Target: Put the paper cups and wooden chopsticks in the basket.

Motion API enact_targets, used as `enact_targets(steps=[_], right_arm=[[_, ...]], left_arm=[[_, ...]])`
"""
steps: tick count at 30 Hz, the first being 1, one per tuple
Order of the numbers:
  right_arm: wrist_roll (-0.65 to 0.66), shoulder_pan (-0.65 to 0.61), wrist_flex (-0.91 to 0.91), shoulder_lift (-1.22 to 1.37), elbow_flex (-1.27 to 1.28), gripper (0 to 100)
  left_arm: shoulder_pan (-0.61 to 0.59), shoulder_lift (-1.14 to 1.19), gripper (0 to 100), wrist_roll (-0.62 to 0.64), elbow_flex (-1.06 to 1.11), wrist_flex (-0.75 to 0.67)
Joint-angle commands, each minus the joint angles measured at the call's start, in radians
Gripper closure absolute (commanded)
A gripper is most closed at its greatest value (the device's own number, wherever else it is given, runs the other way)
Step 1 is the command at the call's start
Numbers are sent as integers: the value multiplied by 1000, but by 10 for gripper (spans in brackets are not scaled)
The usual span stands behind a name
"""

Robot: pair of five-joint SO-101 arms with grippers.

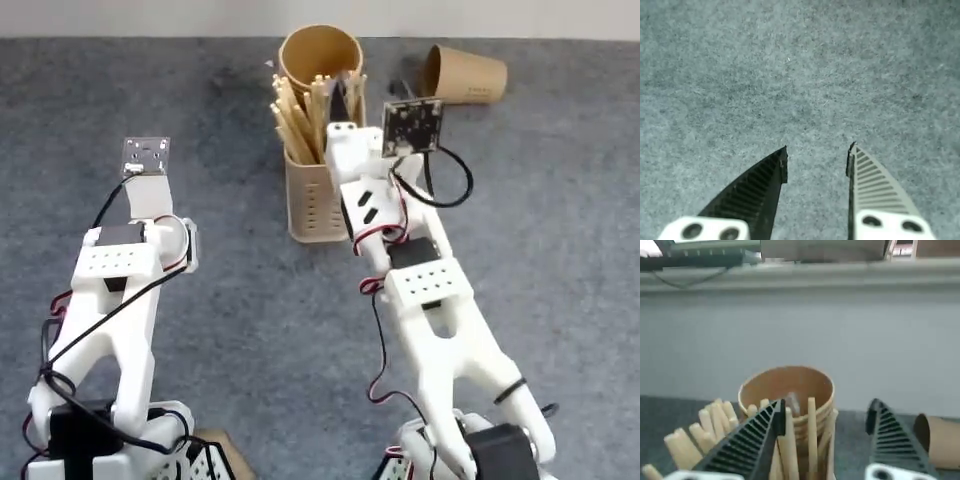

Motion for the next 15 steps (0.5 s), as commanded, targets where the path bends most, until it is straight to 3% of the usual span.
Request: enact_targets(steps=[1,5,8,11,15], right_arm=[[-34,7,203,-140,-56,685],[-207,15,492,-286,-197,814],[-235,51,771,-338,-341,926],[-233,139,938,-338,-455,922],[-84,170,1152,-303,-426,865]], left_arm=[[8,-27,796,5,-7,-14],[8,-27,796,5,-7,-14],[8,-27,796,5,-5,-14],[8,-27,796,5,-4,-14],[10,-27,796,5,-4,-14]])
